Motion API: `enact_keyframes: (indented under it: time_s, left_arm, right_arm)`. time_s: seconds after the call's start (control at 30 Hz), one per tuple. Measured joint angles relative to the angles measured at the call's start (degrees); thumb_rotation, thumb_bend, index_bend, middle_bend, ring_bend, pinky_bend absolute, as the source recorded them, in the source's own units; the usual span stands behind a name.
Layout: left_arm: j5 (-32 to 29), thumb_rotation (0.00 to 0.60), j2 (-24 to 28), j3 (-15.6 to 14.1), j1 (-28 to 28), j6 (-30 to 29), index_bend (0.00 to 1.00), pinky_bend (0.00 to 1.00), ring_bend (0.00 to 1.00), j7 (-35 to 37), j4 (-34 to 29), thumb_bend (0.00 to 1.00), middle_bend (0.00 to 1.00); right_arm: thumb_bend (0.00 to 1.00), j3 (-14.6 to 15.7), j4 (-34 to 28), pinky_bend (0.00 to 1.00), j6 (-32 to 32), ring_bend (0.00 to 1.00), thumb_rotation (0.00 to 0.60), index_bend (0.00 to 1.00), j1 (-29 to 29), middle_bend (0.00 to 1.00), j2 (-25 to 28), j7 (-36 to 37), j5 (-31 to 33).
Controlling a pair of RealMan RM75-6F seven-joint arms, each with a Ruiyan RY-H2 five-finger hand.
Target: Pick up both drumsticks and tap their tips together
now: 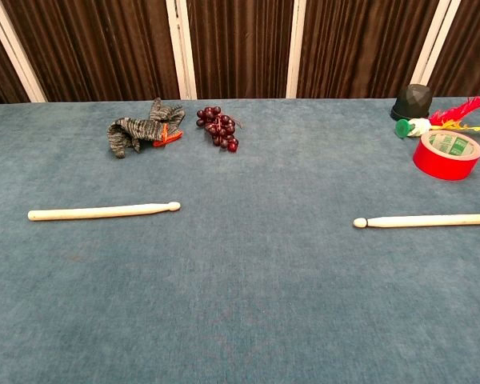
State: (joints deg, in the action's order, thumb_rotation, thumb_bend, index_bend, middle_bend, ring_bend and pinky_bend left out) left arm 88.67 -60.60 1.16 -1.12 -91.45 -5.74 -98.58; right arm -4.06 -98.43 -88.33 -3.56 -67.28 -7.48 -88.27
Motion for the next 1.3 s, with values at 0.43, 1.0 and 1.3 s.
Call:
enact_keyframes:
  time_s: [0.43,1.0,1.3]
  left_arm:
    - [0.12,0.600,0.07,0.04,-0.25,-0.66,0.21,0.00,0.00,0.52,0.03,0.41,0.17]
    - [-1.63,0.600,-0.25,0.81,0.39,0.64,0.21,0.00,0.00,0.60,0.82,0.38,0.19]
    - [-2.43,0.600,-0.93,1.03,1.23,2.06,0.21,0.00,0.00,-1.01,0.66,0.38,0.19]
  right_arm:
    - [0.25,-0.05,-0.10,0.00,0.36,0.15,0.600,0.23,-0.16,0.13,-0.22,-0.36,0.12]
    - [0.25,-2.29,0.79,0.00,4.93,0.20,0.600,0.33,-3.15,0.28,-2.96,-0.80,3.75]
    - [0.25,-7.07,3.32,0.00,17.57,0.24,0.600,0.36,-11.83,0.33,-4.78,-5.94,13.14]
